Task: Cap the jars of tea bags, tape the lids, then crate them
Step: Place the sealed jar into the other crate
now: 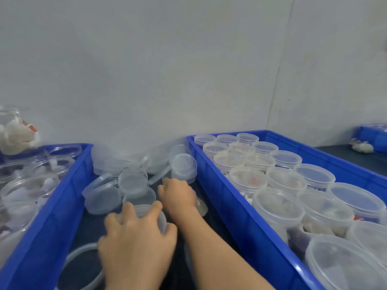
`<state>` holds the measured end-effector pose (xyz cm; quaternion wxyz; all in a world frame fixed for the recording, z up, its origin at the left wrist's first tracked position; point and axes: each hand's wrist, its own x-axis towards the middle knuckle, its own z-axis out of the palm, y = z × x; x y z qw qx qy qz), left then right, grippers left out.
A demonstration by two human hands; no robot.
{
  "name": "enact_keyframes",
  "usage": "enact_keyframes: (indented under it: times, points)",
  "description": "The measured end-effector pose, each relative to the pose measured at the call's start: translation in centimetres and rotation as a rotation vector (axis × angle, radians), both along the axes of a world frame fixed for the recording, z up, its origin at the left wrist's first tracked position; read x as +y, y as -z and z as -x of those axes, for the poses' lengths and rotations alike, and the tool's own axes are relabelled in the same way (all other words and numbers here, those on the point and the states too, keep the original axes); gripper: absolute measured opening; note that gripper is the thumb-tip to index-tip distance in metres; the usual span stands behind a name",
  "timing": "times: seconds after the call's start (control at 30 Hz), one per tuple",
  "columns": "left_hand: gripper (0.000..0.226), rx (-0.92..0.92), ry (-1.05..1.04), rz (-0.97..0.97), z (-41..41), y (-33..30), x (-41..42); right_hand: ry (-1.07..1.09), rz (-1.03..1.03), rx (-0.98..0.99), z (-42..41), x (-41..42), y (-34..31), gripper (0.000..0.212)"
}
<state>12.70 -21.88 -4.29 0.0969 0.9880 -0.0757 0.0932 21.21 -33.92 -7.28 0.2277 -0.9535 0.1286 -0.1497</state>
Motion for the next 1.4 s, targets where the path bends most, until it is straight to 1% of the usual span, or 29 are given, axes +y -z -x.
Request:
enact_keyframes:
  times: [0.03,0.07,0.13,0.2,0.27,0.37,0.4,0.47,0.57,0.63,0.7,0.73,0.77,0.8,0.83,0.87,0.9,0.93,0.97,1.03,1.07,1.1,1.17,1.27,1.33,1.4]
  points:
    - [0.051,-0.002,0.016,-0.002,0.2,0.1,0.3,0.000,-0.006,0.009,-0.5,-0.1,0.0,0.030]
    - [0.052,0.002,0.023,0.003,0.2,0.1,0.7,-0.049,0.003,0.024,-0.8,0.2,0.2,0.032]
    - [0.050,0.010,0.024,-0.015,-0.3,0.2,1.1,-0.193,0.106,0.036,-1.1,1.3,0.9,0.034]
    - [0.047,0.020,0.002,-0.053,-0.8,-0.1,1.4,-0.283,0.227,0.083,-0.9,2.7,2.2,0.036]
    - [0.045,0.015,-0.010,-0.073,-1.0,-0.1,1.2,-0.302,0.327,0.124,-0.9,3.2,3.5,0.034]
    - [0.034,-0.015,-0.004,-0.075,-1.1,-0.3,0.9,-0.315,0.468,0.147,-0.3,3.3,4.3,0.030]
    - [0.035,-0.027,-0.004,-0.075,-1.2,-0.4,0.8,-0.316,0.497,0.161,0.1,3.3,4.3,0.030]
    - [0.049,-0.026,0.012,-0.063,-0.9,-0.7,0.8,-0.320,0.508,0.198,1.1,3.3,4.0,0.033]
    - [0.062,0.004,0.065,0.018,-0.8,-0.8,1.6,-0.334,0.401,0.193,3.0,2.7,2.7,0.043]
    - [0.071,0.014,0.052,0.114,-0.7,-1.0,2.8,-0.305,0.252,0.093,4.4,2.2,1.3,0.040]
    - [0.075,-0.029,-0.027,0.229,-0.6,-1.1,4.2,-0.258,0.051,-0.039,5.9,2.0,-0.1,0.038]
    - [0.077,0.021,-0.071,0.350,-0.4,-1.3,4.8,-0.248,-0.083,-0.070,6.8,2.0,-0.8,0.041]
    - [0.077,0.109,-0.120,0.490,0.0,-1.3,5.2,-0.268,-0.208,-0.054,7.9,2.3,-1.2,0.045]
    - [0.073,0.189,-0.159,0.593,0.4,-1.2,5.3,-0.314,-0.300,-0.014,8.9,2.7,-1.4,0.050]
    - [0.062,0.233,-0.165,0.640,0.9,-1.2,5.3,-0.366,-0.350,0.030,10.0,3.3,-1.5,0.053]
    - [0.047,0.236,-0.147,0.627,1.6,-1.2,5.2,-0.399,-0.368,0.057,11.1,3.9,-1.5,0.053]
    - [0.036,0.210,-0.124,0.589,2.3,-1.2,4.9,-0.402,-0.373,0.048,12.2,4.3,-1.5,0.052]
    - [0.032,0.159,-0.107,0.556,3.1,-1.4,4.5,-0.379,-0.388,0.017,13.2,4.5,-1.7,0.053]
    - [0.033,0.110,-0.084,0.557,4.0,-2.1,4.0,-0.354,-0.415,-0.029,14.2,4.4,-2.2,0.061]
    - [0.036,0.019,-0.008,0.654,5.8,-4.0,2.5,-0.303,-0.462,-0.108,16.2,3.5,-3.8,0.087]
    - [0.037,-0.018,0.045,0.720,6.6,-5.1,1.6,-0.277,-0.457,-0.157,17.3,2.9,-5.0,0.095]
    - [0.042,-0.043,0.102,0.787,7.2,-6.2,0.6,-0.248,-0.432,-0.222,18.3,2.2,-6.2,0.096]
    - [0.052,-0.092,0.205,0.916,8.4,-8.3,-1.9,-0.184,-0.353,-0.359,20.5,0.5,-8.9,0.087]
    - [0.052,-0.133,0.353,1.039,9.9,-11.2,-6.4,-0.072,-0.230,-0.494,23.5,-3.4,-12.6,0.077]
    - [0.049,-0.173,0.498,1.034,10.7,-12.6,-9.8,0.036,-0.143,-0.543,25.8,-7.0,-14.6,0.076]
    - [0.047,-0.227,0.637,0.942,11.4,-13.1,-13.7,0.160,-0.064,-0.580,27.9,-10.8,-15.7,0.077]
